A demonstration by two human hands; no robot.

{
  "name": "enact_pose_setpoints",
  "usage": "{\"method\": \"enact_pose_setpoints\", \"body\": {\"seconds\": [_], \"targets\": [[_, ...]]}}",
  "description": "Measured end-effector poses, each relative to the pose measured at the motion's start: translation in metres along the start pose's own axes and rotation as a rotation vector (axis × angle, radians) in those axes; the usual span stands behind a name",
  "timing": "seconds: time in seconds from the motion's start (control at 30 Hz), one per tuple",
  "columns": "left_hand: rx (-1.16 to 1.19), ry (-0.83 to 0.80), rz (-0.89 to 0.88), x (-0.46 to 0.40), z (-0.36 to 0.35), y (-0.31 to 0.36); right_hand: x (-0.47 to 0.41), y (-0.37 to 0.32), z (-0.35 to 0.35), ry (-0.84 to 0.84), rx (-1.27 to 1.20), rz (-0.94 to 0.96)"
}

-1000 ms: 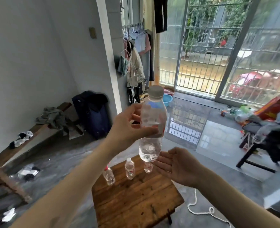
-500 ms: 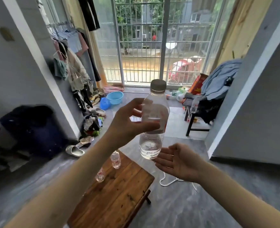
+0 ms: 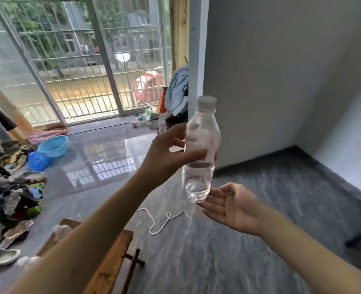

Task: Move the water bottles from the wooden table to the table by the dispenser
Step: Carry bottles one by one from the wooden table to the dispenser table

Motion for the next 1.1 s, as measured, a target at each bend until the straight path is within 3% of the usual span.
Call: {"method": "enact_pose_setpoints", "body": {"seconds": [0.5,0.8,1.1], "targets": [[0.245,-0.615,-0.175,-0.071,-0.270,0.076,0.163,0.008,0.194,0.350,-0.452,0.368],[0.342,-0.999,-0.298,-0.075,-0.383,0.109,0.226,0.047,0.232,0.549,-0.710,0.611],[0.437,-1.293,-0.394,-0.052,-0.451,0.136,0.261,0.093,0.232,0.700,-0.878,0.790]]}}
Point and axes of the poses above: each hand's wrist, its own x-axis away from the middle knuckle, its own z-axis out of the back of the hand, y = z × x, the point moved 3 cm from there along -x, towards the middle knuckle, and after that the axes turned 7 degrees about -y, right-handed, at the moved point
